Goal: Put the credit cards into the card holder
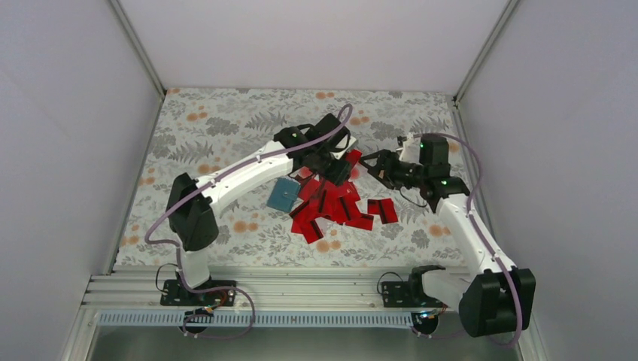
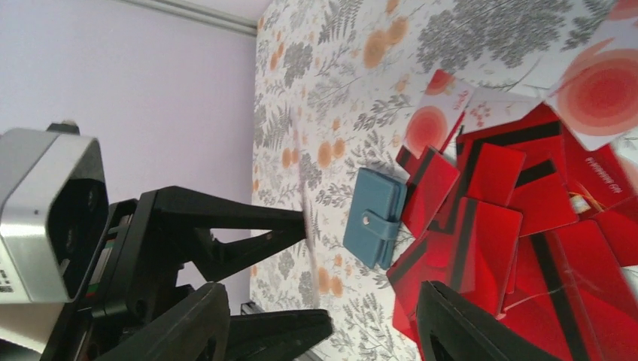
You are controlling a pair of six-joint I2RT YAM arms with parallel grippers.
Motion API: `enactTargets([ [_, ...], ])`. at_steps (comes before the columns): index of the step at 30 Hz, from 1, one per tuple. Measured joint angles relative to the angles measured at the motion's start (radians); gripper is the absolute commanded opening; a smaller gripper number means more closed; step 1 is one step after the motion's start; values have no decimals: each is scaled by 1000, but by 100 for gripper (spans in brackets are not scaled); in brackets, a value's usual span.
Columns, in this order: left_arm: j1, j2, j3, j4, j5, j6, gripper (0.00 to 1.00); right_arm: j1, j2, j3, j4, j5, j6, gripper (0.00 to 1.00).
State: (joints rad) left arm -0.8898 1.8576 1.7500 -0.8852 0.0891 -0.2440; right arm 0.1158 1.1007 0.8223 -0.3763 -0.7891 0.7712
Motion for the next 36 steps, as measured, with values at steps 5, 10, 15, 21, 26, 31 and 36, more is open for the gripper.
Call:
enactTargets([
  [5,0,47,67,-37,19,-4,58,60,29,5,40,13,21,51],
  [10,1,61,99,-73,29,-4,58,108,73,30,77,47,48,39],
  [15,2,61,131,-93,29,-3,58,152,121,52,117,81,70,32],
  [21,7,61,138,-115,27,-3,58,174,151,57,141,106,79,44],
  [26,24,59,82,-94,27,-3,58,180,161,80,88,166,57,89],
  [31,51,72,-61,-72,6,-5,59,181,143,108,-78,352,-19,95],
  [36,55,158,-135,-51,-11,-14,64,181,98,93,-169,439,-60,95],
])
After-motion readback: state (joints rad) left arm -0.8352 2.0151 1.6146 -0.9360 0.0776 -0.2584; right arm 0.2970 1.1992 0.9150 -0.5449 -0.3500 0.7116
